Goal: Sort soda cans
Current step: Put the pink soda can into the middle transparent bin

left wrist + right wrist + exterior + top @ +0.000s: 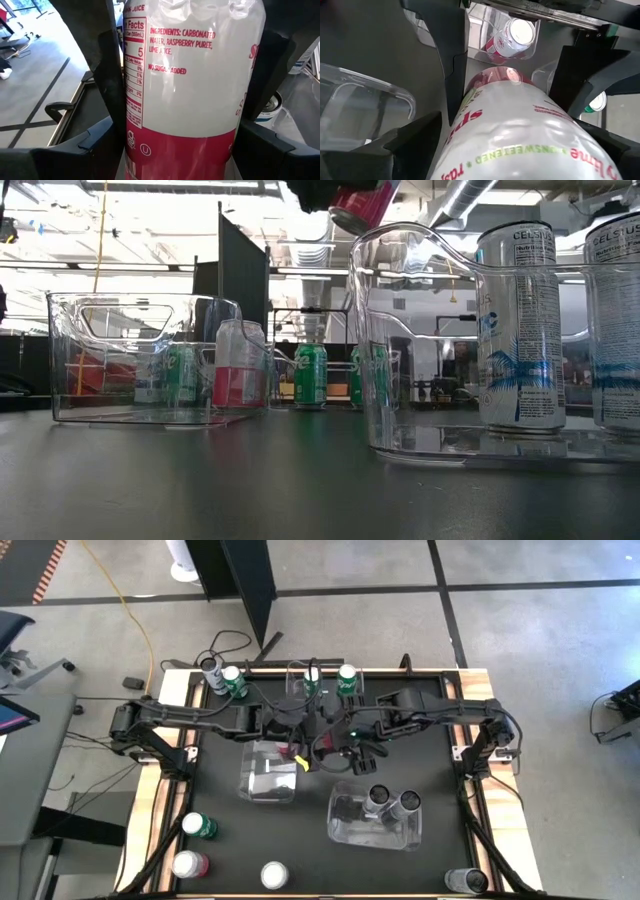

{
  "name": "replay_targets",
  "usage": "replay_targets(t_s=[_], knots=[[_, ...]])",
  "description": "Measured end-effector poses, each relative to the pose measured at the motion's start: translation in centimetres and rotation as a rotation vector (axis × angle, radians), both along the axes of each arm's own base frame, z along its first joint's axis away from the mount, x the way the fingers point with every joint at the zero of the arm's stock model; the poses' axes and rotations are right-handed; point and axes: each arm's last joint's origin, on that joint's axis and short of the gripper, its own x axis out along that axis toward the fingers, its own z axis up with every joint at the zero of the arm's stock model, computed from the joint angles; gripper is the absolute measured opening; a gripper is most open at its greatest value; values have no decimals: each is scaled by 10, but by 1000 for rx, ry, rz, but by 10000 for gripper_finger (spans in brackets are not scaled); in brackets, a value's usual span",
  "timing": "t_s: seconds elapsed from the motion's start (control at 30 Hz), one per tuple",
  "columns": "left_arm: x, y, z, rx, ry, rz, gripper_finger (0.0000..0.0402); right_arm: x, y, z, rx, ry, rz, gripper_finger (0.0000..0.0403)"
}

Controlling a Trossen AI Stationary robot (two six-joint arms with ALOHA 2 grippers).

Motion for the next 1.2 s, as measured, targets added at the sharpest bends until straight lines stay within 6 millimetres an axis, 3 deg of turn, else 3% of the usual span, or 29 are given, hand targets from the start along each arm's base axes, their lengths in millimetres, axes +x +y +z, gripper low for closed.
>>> replay_targets(t_s=[0.2,0.4,0.83,1.03,1.2], knots=[[0,0,0,-3,-1,-3,298,0,2,0,-7,0,3,382],[0,0,-1,-3,6,-4,292,-1,2,0,-7,2,4,298],[0,0,-1,2,5,-4,292,0,3,0,5,-1,11,295],[-1,1,-5,4,35,24,379,-2,2,2,3,-7,13,295],[-3,0,-4,7,42,24,386,-2,3,3,3,-14,20,295]])
